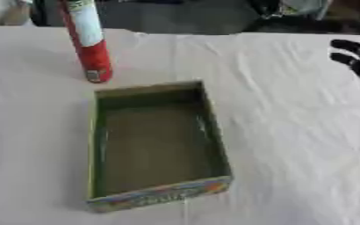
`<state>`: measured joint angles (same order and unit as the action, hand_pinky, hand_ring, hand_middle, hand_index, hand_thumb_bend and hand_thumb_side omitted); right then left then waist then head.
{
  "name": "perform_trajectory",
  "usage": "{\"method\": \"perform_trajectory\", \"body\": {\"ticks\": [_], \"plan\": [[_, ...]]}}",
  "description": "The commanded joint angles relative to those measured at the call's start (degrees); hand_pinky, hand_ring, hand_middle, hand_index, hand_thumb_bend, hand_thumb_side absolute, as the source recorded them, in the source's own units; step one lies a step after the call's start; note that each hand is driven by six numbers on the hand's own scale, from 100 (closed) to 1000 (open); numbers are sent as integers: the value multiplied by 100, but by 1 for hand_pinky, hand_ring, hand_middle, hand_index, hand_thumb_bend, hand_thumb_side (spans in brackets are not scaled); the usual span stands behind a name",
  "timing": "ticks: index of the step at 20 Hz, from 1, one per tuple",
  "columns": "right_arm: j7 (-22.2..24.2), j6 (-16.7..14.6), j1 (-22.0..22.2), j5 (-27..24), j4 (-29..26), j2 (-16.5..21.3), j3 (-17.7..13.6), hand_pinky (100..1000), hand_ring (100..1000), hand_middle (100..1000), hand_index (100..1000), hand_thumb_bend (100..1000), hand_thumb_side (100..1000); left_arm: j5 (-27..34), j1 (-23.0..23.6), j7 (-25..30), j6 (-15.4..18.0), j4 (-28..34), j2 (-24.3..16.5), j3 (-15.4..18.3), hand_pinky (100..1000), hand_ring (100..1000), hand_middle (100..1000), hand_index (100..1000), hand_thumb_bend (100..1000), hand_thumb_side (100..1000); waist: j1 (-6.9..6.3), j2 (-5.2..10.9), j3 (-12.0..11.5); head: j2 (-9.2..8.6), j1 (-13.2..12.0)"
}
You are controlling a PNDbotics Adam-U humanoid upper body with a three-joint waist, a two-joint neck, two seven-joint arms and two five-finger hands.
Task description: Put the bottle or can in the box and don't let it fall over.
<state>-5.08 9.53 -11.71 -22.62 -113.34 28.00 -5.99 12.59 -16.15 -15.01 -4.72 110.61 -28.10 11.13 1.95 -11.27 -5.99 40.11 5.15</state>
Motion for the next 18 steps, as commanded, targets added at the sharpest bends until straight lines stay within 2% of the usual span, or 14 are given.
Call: {"method": "perform_trajectory", "body": {"ticks": [1,4,8,14,18], "plan": [[-98,-27,-30,-58,-125,136,-72,872,859,992,1000,100,847,-25,-50,-3,-7,121,-88,66,808,1000,1000,848,105,759,-16,121,8,-51,-10],[-206,-44,-26,-176,-125,135,-71,873,859,991,1000,100,856,-28,-47,1,-11,111,-103,61,808,1000,1000,848,105,759,-18,117,10,-44,-14],[-224,-57,-23,-195,-125,153,-64,870,854,985,1000,100,821,-27,-63,27,-107,-7,-173,22,802,1000,1000,845,122,749,-18,107,14,-32,-7],[-221,-9,-10,-175,-125,159,-54,868,850,979,1000,100,822,-24,-314,302,-553,-437,-460,-131,803,1000,1000,881,207,706,-19,114,24,-4,-6],[-214,13,-5,-189,-125,167,-44,867,849,977,1000,100,824,-95,-642,635,-800,-901,-788,-327,822,1000,1000,901,319,658,-27,130,34,-4,-22]]}}
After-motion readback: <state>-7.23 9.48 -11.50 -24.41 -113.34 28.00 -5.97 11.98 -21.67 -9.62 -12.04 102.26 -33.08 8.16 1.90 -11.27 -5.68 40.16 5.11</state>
